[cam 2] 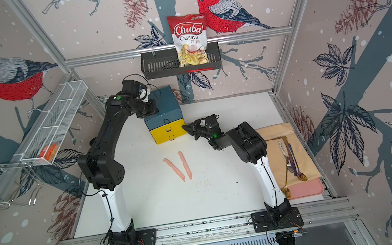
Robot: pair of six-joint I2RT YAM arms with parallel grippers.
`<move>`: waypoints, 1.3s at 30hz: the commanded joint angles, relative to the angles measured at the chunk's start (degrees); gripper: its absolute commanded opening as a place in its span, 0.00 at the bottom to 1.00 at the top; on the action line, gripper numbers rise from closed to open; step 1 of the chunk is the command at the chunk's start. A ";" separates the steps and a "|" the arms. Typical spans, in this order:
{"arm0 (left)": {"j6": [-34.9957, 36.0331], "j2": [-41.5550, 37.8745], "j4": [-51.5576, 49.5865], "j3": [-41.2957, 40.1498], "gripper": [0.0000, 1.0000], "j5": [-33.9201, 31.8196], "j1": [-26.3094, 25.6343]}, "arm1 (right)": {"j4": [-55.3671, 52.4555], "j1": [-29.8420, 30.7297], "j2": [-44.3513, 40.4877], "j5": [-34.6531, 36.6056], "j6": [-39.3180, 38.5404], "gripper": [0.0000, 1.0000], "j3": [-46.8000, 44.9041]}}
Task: Place the fruit knives into the drawer by color
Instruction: Close the drawer in the storage box, then open the drawer in the storage box.
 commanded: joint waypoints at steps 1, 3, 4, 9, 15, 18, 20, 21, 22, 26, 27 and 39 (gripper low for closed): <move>-0.39 0.13 -0.53 0.57 0.00 0.92 -0.14 | 0.04 -0.49 1.21 0.34 -0.37 0.00 1.96; -0.46 0.22 -0.45 0.64 0.00 1.34 -0.11 | -0.67 -0.90 1.66 0.46 -0.80 0.00 3.14; -0.47 0.22 -0.36 0.70 0.00 1.45 -0.26 | -0.97 -1.08 1.90 0.61 -1.03 0.00 3.63; -0.53 0.49 -0.27 0.92 0.00 1.77 -0.40 | -2.62 -2.18 3.72 0.32 -1.51 0.00 7.37; -0.47 1.34 -0.40 1.66 0.00 1.84 -0.42 | -3.07 -2.82 5.12 -1.25 -1.53 0.00 9.13; -0.42 1.80 -0.53 2.09 0.00 1.91 -0.41 | -2.25 -2.44 3.53 -1.75 -1.29 0.04 6.23; -0.31 1.89 -0.43 2.21 0.00 2.04 -0.44 | -3.34 -1.75 2.24 -2.61 -2.19 0.31 4.96; -0.25 1.98 -0.45 2.21 0.00 2.08 -0.45 | -4.33 -1.24 1.68 -3.13 -3.12 0.39 4.61; -0.26 2.02 -0.45 2.23 0.00 2.07 -0.45 | -5.08 -0.86 1.16 -3.41 -3.79 0.47 4.14; -0.04 2.33 -0.35 2.28 0.00 2.42 -0.45 | -6.87 1.19 0.93 -3.38 -5.58 0.53 3.17; -0.06 2.38 -0.36 2.31 0.00 2.43 -0.42 | -6.46 1.70 1.51 -3.39 -5.11 0.53 3.17; 0.16 2.76 -0.36 2.28 0.00 2.77 -0.42 | -6.22 4.22 7.84 -1.41 -3.45 0.45 9.08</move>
